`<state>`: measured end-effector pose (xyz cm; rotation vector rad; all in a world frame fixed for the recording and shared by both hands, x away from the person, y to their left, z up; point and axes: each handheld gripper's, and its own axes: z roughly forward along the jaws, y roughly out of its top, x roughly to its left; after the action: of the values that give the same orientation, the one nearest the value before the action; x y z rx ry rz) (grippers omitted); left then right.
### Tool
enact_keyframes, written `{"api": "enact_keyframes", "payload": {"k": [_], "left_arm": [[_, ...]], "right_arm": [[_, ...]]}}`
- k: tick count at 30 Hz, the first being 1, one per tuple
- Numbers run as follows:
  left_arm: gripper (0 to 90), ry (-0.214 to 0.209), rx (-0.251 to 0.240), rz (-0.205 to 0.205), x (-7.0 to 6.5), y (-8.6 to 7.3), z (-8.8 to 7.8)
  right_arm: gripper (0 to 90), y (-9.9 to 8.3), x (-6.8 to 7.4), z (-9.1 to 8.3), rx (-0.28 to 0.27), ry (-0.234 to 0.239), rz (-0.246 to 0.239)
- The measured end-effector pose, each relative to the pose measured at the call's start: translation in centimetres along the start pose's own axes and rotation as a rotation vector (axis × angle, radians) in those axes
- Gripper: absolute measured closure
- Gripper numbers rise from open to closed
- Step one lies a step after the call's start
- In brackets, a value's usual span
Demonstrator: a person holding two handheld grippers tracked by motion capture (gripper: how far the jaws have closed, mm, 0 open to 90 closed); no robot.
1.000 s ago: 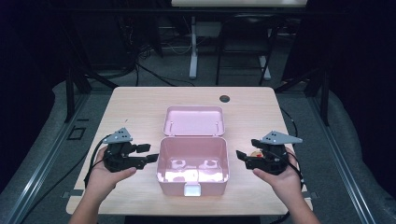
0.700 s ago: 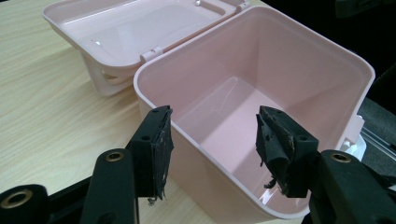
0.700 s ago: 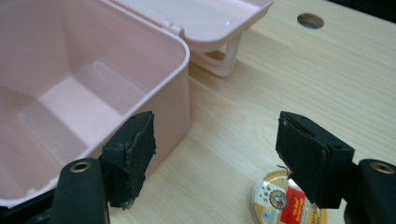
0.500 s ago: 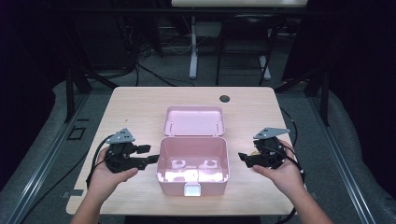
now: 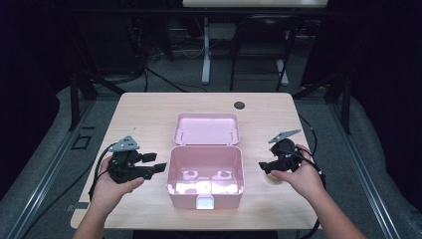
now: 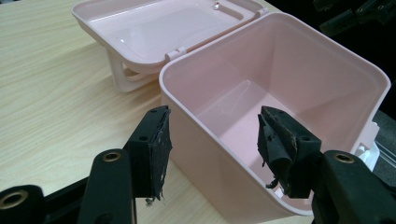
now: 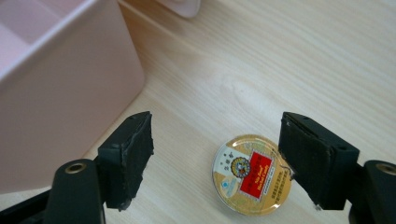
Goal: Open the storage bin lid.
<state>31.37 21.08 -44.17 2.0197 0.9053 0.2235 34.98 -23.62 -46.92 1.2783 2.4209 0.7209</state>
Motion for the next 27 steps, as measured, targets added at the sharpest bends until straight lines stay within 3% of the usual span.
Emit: {"api": "enact_keyframes", "payload": {"k": [2,7,12,27], "left_arm": [[44.0,0.004,-0.001,-0.008,0.1,-0.1,0.0],[44.0,0.002,-0.002,-0.01,0.2,0.0,-0.1],[43.9,0.003,-0.002,-0.013,0.3,-0.1,-0.2],[43.9,0.0,-0.002,-0.017,0.4,0.0,-0.4]], "right_arm": [[30.3,0.1,-0.3,0.4,0.037,-0.001,0.004],[29.9,0.3,-0.7,0.8,0.063,-0.011,0.005],[27.0,0.5,-1.1,1.3,0.1,-0.017,0.041],[20.9,1.1,-1.7,3.1,0.254,-0.036,0.04]]}}
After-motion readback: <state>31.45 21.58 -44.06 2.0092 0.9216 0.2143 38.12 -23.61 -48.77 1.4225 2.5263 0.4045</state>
